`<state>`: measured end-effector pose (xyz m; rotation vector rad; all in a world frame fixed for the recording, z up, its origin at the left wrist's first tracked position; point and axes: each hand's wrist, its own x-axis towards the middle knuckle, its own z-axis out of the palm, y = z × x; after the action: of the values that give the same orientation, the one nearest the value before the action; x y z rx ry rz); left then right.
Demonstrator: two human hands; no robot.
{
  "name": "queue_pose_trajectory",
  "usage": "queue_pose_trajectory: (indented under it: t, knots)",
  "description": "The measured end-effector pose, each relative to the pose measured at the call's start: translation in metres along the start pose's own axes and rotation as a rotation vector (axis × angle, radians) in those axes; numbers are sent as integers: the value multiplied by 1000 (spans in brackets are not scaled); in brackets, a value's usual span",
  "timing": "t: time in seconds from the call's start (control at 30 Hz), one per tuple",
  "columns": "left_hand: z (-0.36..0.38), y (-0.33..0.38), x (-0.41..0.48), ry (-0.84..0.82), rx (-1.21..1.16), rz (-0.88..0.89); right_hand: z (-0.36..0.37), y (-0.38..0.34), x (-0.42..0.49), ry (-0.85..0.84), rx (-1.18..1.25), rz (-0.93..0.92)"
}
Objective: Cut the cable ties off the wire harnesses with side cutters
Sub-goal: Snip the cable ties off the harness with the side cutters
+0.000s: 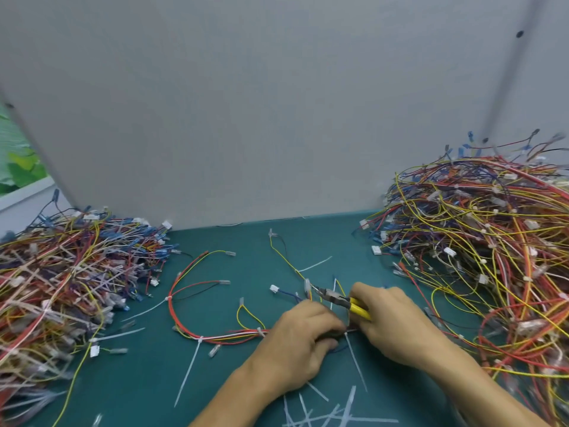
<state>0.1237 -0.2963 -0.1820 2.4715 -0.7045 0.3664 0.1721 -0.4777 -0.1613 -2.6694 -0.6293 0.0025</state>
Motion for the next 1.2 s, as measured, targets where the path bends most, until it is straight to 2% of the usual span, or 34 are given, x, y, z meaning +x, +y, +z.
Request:
queue_pose_trajectory:
  t: [0.27, 0.37, 0.47, 0.57, 0.73, 0.93, 1.07, 1.2]
  knots:
    - [0, 7, 1, -79, 249, 212, -10, 4, 1, -142, 56, -7]
    - [0, 8, 5, -13, 444, 353, -12, 5, 1, -157, 57, -8]
    - [-1, 8, 8, 55, 520, 431, -12, 4, 2, -145, 67, -5]
    - [1, 6, 9, 47, 560, 471, -13, 3, 2, -168, 43, -37]
    - [2, 7, 11, 43, 611, 453, -13, 3, 2, -182, 65, -30]
    - [7, 7, 14, 115, 573, 438, -18, 6, 2, -234, 145, -19]
    - [14, 8, 9, 146, 453, 290, -21, 4, -1, -270, 136, -29]
    - [12, 7, 0, 84, 241, 112, -15, -2, 0, -146, 144, 1]
